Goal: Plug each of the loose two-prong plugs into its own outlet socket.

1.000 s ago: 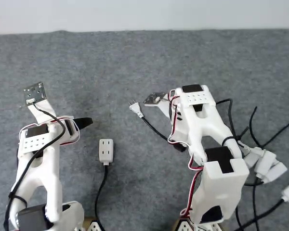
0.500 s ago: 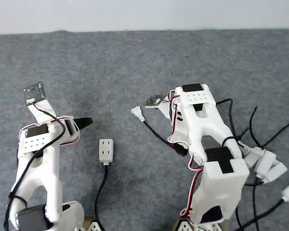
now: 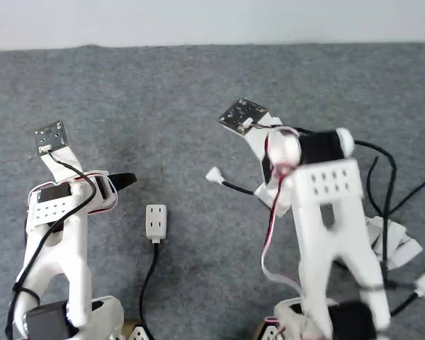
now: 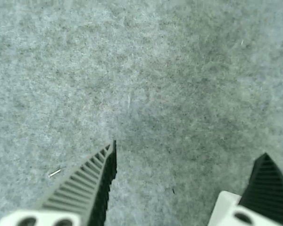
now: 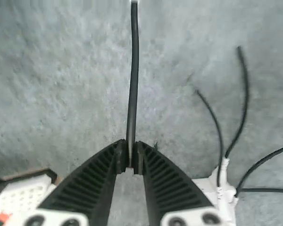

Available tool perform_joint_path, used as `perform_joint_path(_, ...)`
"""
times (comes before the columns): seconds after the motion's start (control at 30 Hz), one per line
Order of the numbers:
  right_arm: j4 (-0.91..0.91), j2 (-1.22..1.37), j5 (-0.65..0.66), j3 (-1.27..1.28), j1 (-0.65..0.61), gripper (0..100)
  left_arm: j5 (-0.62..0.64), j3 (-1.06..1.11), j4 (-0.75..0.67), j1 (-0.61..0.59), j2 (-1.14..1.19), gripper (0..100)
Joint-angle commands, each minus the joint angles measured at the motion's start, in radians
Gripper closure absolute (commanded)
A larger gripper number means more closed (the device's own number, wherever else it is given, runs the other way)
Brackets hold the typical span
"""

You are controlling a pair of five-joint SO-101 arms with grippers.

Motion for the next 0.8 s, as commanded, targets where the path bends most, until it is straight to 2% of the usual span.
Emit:
perform_joint_path(0.0,0.042,-0.125,-0.083,-0.098,-0.058,99.1,-0.006,-0.002,-0.023,0.002,-0.003,58)
perform_joint_path(0.3,0.042,0.028,-0.163,-0.327,-0.117,99.1,-0.006,-0.002,-0.023,0.003,-0.003,58)
perform_joint_path(0.6,0.038,0.429,-0.180,-0.651,-0.254,99.1,-0.006,-0.002,-0.023,0.017,-0.003,58)
perform_joint_path(0.77,0.042,0.559,-0.163,-0.775,-0.266,99.0,-0.006,-0.002,-0.023,0.017,-0.003,58)
